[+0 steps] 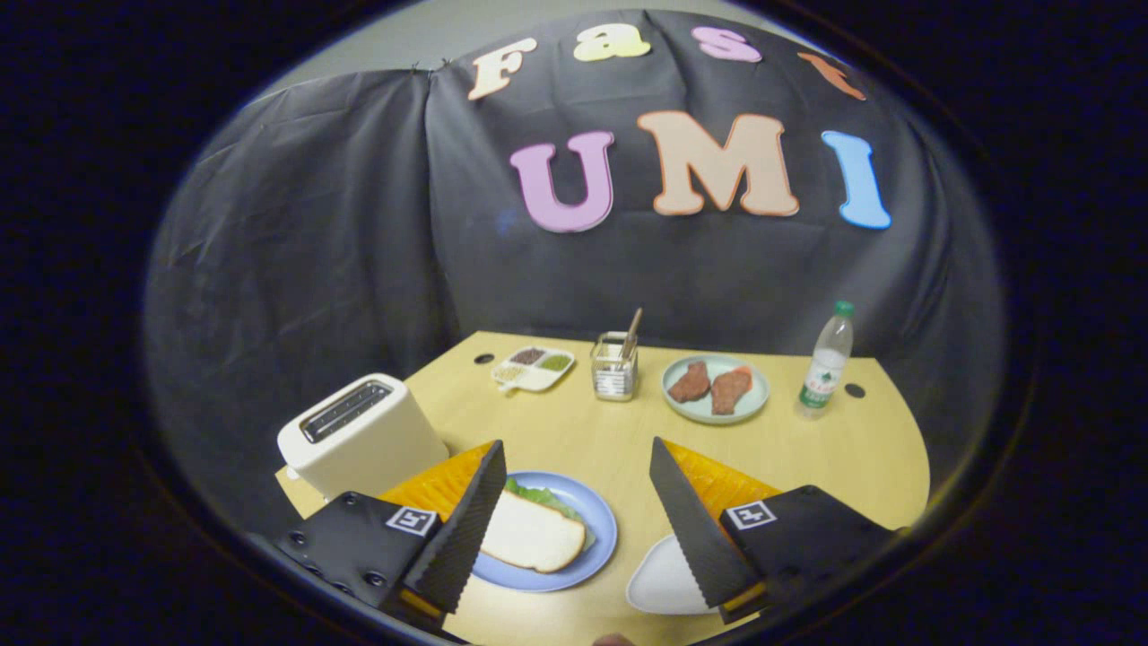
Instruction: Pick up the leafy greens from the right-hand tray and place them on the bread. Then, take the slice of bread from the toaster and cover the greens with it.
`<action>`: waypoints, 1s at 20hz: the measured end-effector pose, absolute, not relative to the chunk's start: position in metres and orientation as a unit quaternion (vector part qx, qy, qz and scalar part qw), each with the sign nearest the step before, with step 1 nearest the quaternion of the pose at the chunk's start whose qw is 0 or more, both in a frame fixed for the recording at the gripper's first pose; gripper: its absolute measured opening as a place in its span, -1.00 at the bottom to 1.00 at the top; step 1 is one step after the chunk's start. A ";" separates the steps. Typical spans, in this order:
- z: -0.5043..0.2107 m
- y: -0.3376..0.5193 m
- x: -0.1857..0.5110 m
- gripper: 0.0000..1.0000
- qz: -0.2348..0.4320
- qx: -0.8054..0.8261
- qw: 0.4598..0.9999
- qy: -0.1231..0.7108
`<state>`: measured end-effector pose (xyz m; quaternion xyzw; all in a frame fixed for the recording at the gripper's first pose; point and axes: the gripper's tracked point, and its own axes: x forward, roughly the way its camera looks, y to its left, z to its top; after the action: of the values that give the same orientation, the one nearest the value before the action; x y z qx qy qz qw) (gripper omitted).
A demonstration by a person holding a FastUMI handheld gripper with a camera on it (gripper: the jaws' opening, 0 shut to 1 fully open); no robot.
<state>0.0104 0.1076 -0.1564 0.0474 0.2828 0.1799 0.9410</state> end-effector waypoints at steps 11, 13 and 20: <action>-0.029 0.034 -0.021 1.00 0.052 0.018 0.989 0.139; -0.014 0.021 -0.028 1.00 0.027 0.016 0.993 0.115; -0.007 -0.008 -0.050 1.00 -0.029 0.021 0.994 0.105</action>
<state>-0.0500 -0.0079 -0.0073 0.0215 0.1053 -0.0289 0.9938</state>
